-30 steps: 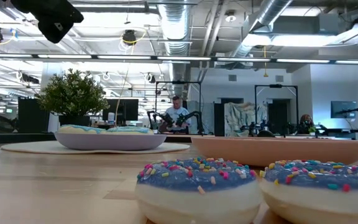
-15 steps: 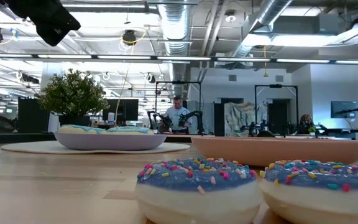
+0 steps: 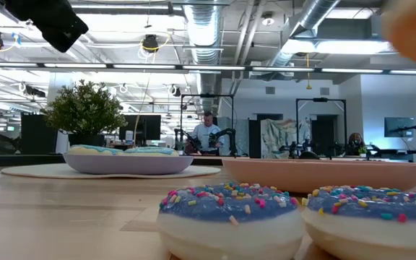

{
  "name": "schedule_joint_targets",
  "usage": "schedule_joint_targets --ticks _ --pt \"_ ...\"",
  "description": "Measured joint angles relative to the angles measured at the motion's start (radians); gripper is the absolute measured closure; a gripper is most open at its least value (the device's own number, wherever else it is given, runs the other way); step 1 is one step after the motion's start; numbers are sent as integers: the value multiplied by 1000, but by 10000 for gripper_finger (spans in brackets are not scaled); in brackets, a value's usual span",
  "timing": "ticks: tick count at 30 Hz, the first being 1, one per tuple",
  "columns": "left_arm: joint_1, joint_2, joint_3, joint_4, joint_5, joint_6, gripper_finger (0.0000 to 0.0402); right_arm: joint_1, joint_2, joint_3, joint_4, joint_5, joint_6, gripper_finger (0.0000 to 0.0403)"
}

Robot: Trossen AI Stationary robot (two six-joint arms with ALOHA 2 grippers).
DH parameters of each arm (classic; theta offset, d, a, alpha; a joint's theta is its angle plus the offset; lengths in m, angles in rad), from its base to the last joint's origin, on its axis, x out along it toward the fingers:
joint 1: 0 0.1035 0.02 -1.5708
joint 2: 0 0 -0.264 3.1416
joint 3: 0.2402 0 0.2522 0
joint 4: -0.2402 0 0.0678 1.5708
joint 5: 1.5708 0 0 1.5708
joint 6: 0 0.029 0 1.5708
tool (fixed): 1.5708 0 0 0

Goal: Pick & Place donuts
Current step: Put the big white donut on the purple plate

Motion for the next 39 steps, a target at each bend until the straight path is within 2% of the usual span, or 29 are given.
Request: schedule_joint_targets --ticks 2,6,13,19,24,30,35,39 --pt "0 -12 0 0 -12 47 401 -71 -9 17 20 49 -113 275" --pt "0 -65 0 -4 -84 110 401 -260 -3 58 105 24 -436 275" --pt "0 -170 0 -99 -107 144 401 -616 94 194 293 -170 -1024 276" --pt "0 -190 0 -106 -108 141 401 -829 294 459 310 -366 -1367 276" --pt "0 -187 0 -110 -155 137 401 -915 536 753 227 -490 -1509 276" --pt "0 -188 0 -112 -182 118 401 -942 824 1080 -13 -511 -1589 276" --pt "0 -187 0 -114 -183 112 401 -936 966 1255 -110 -534 -1620 276" --pt "0 -187 0 -121 -183 110 401 -933 1028 1319 -126 -566 -1621 274"
